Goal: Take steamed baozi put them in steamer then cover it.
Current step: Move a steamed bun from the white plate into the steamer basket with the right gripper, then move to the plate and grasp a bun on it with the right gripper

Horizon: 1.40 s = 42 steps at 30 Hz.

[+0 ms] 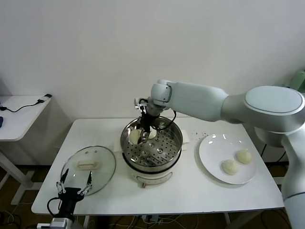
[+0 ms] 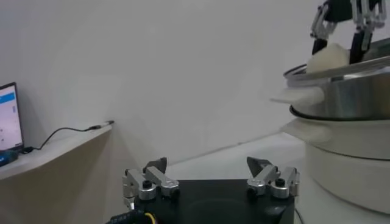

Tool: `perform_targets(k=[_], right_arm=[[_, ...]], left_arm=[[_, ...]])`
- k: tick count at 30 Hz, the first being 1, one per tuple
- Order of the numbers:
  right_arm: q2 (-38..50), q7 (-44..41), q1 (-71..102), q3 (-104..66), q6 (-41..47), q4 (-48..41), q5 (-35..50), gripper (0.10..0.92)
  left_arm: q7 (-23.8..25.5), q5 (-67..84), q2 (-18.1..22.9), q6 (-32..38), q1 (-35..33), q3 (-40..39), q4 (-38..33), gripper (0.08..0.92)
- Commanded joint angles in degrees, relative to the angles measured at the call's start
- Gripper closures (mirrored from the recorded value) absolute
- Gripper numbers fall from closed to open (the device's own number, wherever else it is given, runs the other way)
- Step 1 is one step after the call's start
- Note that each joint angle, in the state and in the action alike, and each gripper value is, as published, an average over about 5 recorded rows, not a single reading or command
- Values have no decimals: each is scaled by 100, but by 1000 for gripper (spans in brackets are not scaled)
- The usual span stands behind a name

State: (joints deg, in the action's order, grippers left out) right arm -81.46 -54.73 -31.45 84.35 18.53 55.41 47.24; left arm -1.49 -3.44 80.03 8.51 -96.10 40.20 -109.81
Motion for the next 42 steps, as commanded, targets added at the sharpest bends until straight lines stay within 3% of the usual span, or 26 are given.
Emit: perform_targets(k=[1, 7, 12, 18, 30, 36, 42], right_arm=[[-189, 67, 296, 27, 12, -82, -53, 347], [-155, 107, 321, 47, 7, -47, -135, 320], [-71, 148, 247, 11, 7, 33, -188, 241], [508, 122, -297, -29, -29, 667, -210, 203], [3389, -276, -1699, 261, -289, 2724, -916, 203], [4655, -571, -1602, 317, -339, 3019, -1535, 203], [5550, -698, -455, -277, -527, 2925, -2754, 203]], left_arm=[[-2, 7, 0, 9, 13, 7, 29, 177], [-10, 26, -11, 30, 18, 8, 84, 177], [-10, 22, -10, 26, 41, 5, 88, 177], [-12, 22, -6, 31, 46, 9, 89, 177], [12, -80, 36, -3, 105, -36, 59, 177], [24, -143, 99, -4, 160, -28, 66, 177], [31, -242, 142, -37, 185, -35, 46, 177]])
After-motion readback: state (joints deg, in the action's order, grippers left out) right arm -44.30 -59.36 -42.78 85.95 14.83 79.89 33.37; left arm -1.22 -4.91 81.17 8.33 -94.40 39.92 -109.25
